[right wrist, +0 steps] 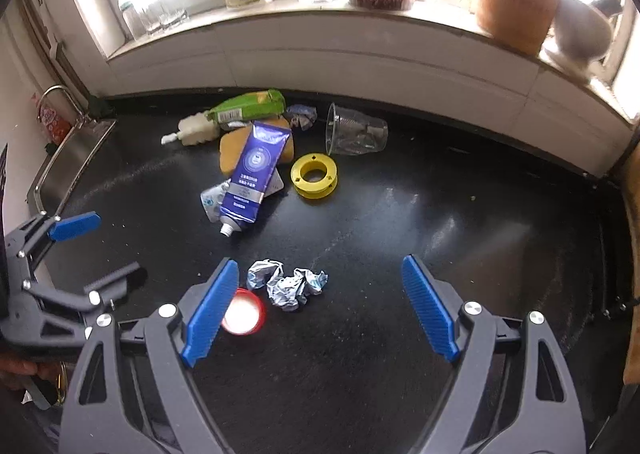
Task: Collect trash
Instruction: 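Grasp the red-rimmed lid with left tool while right tool grasps crumpled foil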
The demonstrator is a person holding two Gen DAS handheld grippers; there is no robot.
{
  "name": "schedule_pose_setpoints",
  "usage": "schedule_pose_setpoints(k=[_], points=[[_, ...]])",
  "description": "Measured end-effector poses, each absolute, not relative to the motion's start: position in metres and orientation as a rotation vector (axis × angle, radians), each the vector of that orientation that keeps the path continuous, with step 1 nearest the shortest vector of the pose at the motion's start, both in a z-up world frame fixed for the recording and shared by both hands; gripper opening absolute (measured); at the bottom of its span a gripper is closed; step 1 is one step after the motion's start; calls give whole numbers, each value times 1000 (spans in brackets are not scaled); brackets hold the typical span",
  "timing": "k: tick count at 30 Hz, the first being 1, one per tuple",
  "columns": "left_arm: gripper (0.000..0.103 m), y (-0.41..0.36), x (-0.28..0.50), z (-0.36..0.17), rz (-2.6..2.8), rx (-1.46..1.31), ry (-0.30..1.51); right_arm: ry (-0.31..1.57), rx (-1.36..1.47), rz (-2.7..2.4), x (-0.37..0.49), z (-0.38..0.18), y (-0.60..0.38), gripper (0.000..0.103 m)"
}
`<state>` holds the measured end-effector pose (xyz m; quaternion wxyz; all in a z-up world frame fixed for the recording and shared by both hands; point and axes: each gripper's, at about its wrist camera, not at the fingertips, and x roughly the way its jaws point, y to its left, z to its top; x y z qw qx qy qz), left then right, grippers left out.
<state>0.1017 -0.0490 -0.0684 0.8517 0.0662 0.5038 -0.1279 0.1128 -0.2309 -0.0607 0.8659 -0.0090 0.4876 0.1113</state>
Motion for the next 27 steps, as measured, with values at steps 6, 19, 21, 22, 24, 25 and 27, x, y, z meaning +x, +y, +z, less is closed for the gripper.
schedule_pose_setpoints(k=[6,19,21,22,24,25,27], points=[[92,-66,91,-123,-393,154,1077,1082,-124,379,127,-124,-218,81],[90,-93,87,-177,-458,206,1076,1140,-216,481,147,-176,-202,50],[75,-97,88,-179,-449,223,1055,1149,-213,493,149,-175,-203,42],[69,-101,88,-177,-452,243,1036,1152,-208,493,150,-175,-204,40],[48,-106,87,-175,-463,274,1015,1144,-212,478,150,-172,-206,40],[48,-107,89,-174,-472,273,1026,1142,-208,472,149,-170,-207,39],[48,-107,90,-173,-480,254,1037,1139,-202,456,149,-166,-210,39]])
